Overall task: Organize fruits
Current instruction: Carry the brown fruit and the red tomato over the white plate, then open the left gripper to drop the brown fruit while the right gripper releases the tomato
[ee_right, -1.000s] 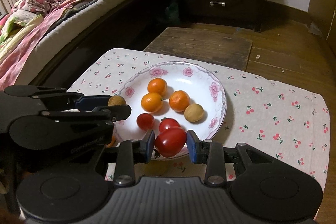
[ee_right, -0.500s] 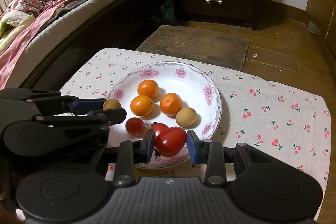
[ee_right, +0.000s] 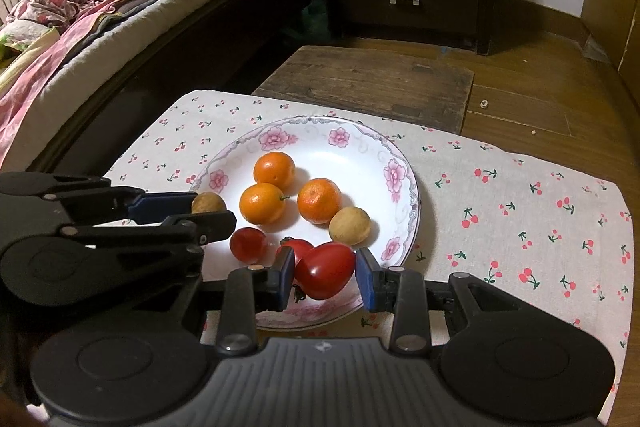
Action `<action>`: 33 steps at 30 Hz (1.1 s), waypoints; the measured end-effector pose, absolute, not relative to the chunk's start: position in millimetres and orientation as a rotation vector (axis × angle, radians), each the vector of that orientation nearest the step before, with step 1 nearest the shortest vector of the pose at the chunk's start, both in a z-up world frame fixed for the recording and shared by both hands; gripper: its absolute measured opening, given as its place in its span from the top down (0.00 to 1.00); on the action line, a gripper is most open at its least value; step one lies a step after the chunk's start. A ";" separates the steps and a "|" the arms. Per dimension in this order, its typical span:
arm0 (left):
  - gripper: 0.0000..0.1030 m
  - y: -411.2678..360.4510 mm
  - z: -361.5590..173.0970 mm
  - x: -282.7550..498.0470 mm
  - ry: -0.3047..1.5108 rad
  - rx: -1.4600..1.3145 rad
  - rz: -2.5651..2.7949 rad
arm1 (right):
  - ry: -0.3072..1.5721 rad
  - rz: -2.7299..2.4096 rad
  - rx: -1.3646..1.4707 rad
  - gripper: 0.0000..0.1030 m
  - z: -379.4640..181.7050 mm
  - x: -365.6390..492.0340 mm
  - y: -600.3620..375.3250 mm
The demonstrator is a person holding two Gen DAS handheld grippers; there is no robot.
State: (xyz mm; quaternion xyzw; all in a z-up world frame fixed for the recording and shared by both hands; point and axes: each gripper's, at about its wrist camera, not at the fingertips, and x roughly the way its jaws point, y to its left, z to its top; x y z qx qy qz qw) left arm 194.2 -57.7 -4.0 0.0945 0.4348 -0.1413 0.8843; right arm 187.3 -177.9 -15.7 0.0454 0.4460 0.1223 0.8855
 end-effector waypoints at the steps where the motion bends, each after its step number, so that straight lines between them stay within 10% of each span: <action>1: 0.69 -57.9 -4.5 194.2 0.906 0.197 -0.294 | 0.929 0.254 0.093 0.67 -16.1 187.5 -177.8; 33: 0.68 -58.8 -11.5 198.6 0.922 0.184 -0.295 | 0.939 0.236 0.090 0.67 -23.1 191.8 -177.6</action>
